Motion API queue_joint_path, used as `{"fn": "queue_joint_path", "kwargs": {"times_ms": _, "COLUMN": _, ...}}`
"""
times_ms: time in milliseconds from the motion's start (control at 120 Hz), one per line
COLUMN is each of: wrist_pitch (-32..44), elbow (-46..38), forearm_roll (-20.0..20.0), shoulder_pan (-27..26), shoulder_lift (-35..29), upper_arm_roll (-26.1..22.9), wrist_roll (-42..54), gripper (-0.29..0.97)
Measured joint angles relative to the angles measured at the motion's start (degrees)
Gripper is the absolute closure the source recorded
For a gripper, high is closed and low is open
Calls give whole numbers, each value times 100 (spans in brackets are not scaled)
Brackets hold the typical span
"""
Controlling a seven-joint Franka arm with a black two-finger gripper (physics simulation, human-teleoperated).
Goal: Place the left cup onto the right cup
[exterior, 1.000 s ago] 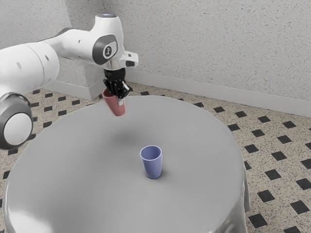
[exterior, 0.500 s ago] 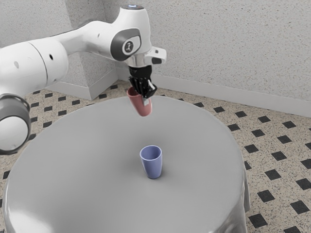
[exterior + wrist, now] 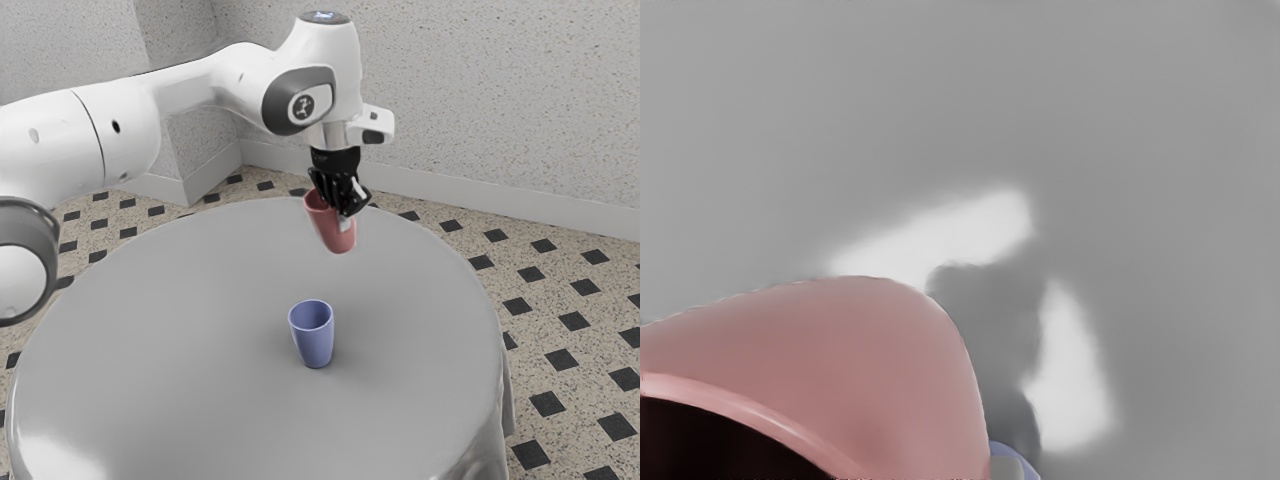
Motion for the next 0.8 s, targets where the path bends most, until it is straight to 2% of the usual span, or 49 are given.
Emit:
{"fn": "queue_joint_path", "kwargs": {"times_ms": 217, "wrist_pitch": -24, "elbow": -1, "forearm_roll": 199, "shoulder_pan": 0, "shoulder_lift": 0, "upper_arm_roll": -317, "wrist_roll": -354, "gripper": 79}}
{"fn": "queue_joint_path", "kwargs": {"times_ms": 375, "wrist_pitch": -35, "elbow": -95, "forearm_roll": 278, "shoulder_pan": 1, "shoulder_lift": -31, "upper_arm_roll": -318, "wrist_roll": -562, "gripper": 79}}
{"fn": "queue_joint_path", "kwargs": {"times_ms": 800, "wrist_pitch": -7, "elbow": -1584, "forearm_roll": 155, "shoulder_pan": 0, "shoulder_lift": -1327, "upper_arm_roll": -301, "wrist_roll": -1018, "gripper": 79}}
